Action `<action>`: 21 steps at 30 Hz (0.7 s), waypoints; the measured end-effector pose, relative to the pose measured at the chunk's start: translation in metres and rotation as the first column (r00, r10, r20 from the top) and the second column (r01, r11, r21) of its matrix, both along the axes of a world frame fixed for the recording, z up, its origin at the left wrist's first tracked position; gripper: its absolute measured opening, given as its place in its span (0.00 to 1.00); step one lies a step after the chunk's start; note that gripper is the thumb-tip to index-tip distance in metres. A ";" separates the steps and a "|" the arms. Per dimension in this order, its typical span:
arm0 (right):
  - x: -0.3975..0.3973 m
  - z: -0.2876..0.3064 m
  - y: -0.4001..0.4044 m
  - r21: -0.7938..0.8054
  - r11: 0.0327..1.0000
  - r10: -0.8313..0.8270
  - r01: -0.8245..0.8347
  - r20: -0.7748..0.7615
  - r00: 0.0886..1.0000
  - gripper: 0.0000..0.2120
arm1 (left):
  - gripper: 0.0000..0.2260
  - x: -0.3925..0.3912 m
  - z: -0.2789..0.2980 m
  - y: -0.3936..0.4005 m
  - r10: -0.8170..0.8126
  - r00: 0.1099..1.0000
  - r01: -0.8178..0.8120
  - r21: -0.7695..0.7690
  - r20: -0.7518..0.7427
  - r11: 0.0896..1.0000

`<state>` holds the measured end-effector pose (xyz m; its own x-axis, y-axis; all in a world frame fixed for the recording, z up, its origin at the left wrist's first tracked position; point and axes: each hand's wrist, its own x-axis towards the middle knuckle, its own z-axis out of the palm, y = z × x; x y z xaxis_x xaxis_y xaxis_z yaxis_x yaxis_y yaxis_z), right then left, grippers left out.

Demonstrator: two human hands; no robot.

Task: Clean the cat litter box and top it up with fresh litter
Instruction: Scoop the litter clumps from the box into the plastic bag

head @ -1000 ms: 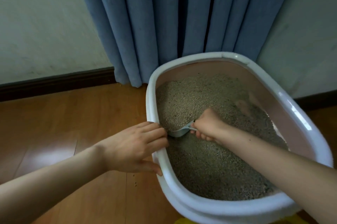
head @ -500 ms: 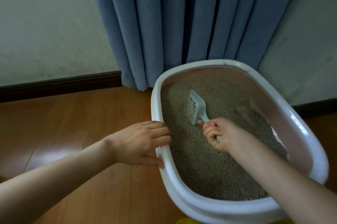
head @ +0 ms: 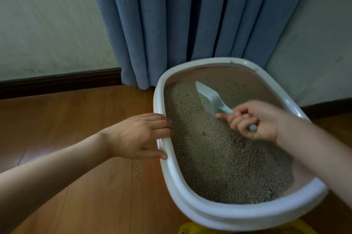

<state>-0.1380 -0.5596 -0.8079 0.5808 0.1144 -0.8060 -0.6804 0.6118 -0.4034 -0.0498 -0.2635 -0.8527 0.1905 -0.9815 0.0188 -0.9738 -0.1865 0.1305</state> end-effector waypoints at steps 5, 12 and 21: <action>0.061 0.030 0.003 -0.785 0.467 0.508 -0.408 -0.139 0.850 0.08 | 0.24 -0.001 0.000 0.002 0.010 1.000 -0.010 0.001 -0.007 1.000; 0.107 0.033 0.059 -0.820 -0.561 0.645 -0.116 -0.521 0.559 0.03 | 0.24 0.000 -0.001 0.003 0.010 1.000 -0.010 -0.010 -0.010 1.000; 0.076 0.045 0.048 -0.547 -0.828 0.528 0.118 -0.694 0.489 0.04 | 0.24 0.003 -0.009 0.007 0.007 1.000 -0.008 -0.036 -0.019 0.999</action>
<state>-0.0618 -0.5119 -0.7628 0.9941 0.0623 -0.0888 0.0881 -0.9413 0.3259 -0.0471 -0.2569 -0.8617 0.1987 -0.9788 0.0506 -0.9695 -0.1887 0.1560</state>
